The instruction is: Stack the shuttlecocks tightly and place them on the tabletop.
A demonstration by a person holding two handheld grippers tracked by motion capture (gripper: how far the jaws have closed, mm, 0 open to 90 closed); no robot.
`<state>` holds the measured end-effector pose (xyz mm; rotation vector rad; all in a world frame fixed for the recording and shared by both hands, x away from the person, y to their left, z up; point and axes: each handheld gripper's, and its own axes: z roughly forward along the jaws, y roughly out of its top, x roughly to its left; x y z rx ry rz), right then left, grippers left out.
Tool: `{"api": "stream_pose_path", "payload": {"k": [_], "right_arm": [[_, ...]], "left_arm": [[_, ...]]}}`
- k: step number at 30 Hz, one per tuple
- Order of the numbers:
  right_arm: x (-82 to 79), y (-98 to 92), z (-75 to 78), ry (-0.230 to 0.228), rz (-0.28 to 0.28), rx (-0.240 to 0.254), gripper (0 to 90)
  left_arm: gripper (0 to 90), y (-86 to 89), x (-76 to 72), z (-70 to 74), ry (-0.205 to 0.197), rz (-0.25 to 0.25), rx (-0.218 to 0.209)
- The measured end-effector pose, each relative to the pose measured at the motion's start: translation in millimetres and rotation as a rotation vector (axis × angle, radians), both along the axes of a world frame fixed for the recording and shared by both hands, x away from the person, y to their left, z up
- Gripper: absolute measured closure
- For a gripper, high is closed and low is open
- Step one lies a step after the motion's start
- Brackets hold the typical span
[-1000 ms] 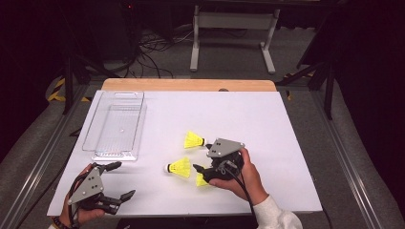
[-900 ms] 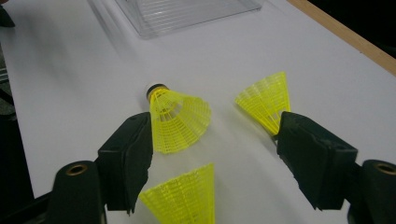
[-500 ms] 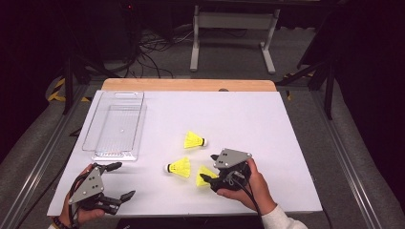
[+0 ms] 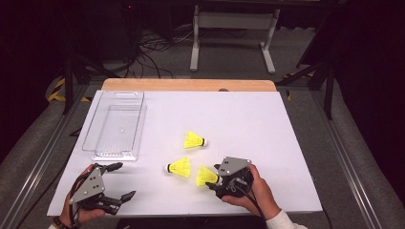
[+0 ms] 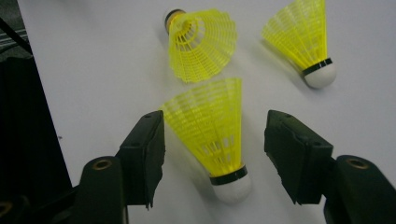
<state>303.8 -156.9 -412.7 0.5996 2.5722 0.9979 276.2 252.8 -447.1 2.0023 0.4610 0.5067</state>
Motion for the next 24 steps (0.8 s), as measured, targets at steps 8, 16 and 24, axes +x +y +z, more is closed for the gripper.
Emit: {"api": "stream_pose_path", "payload": {"k": [8,16,24], "right_arm": [[-0.4,-9.8,-11.8,0.03,-0.003,-0.042,44.5],[5.6,-8.9,-23.3,0.048,0.006,-0.083,47.1],[9.9,-7.2,-30.5,0.061,0.011,-0.097,46.3]], "left_arm": [[6.7,-0.6,0.9,-0.7,0.004,0.0,0.001],[6.8,-0.6,1.4,-1.1,0.008,0.001,0.001],[6.9,-0.6,1.4,-1.1,0.008,-0.002,0.006]]}}
